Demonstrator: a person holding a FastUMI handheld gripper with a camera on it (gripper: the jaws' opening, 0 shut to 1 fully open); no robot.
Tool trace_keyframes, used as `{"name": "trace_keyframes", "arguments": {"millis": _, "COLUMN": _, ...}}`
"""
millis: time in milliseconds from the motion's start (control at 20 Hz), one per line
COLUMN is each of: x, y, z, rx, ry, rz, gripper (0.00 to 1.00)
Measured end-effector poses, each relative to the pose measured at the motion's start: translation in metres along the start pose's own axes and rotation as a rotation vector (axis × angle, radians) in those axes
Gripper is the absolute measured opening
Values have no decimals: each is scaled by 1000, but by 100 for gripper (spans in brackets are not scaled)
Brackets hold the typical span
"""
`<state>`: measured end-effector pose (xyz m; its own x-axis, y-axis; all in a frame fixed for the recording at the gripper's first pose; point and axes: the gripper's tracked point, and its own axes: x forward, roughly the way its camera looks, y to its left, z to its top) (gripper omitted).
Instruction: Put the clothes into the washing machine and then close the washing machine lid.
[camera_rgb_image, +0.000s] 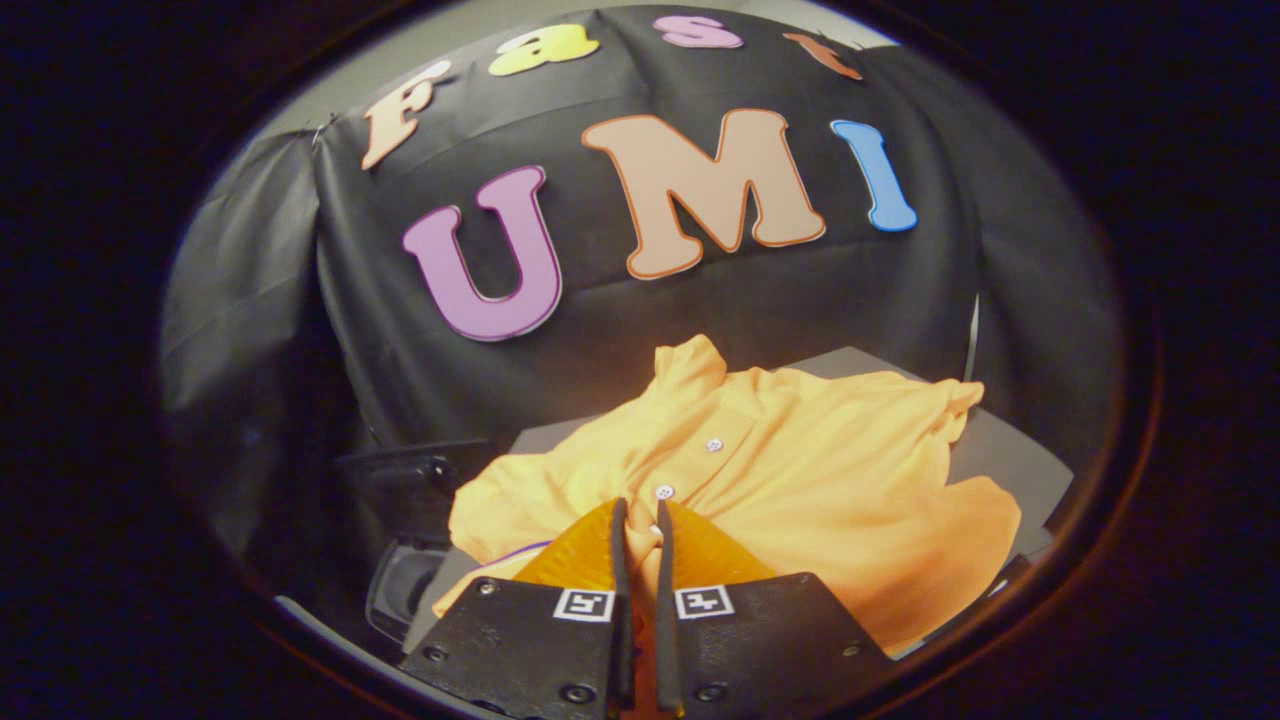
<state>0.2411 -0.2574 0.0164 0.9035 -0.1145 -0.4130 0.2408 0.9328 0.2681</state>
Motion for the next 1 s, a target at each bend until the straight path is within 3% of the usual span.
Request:
{"name": "trace_keyframes", "arguments": {"millis": 200, "x": 1, "y": 40, "z": -2, "rx": -55, "ry": -2, "rz": 9, "gripper": 8}}
{"name": "trace_keyframes", "arguments": {"millis": 500, "x": 3, "y": 125, "z": 4, "rx": -127, "ry": -3, "rz": 102, "gripper": 8}}
{"name": "trace_keyframes", "arguments": {"millis": 1000, "x": 42, "y": 231, "z": -40, "rx": -173, "ry": 75, "rz": 185, "gripper": 8}}
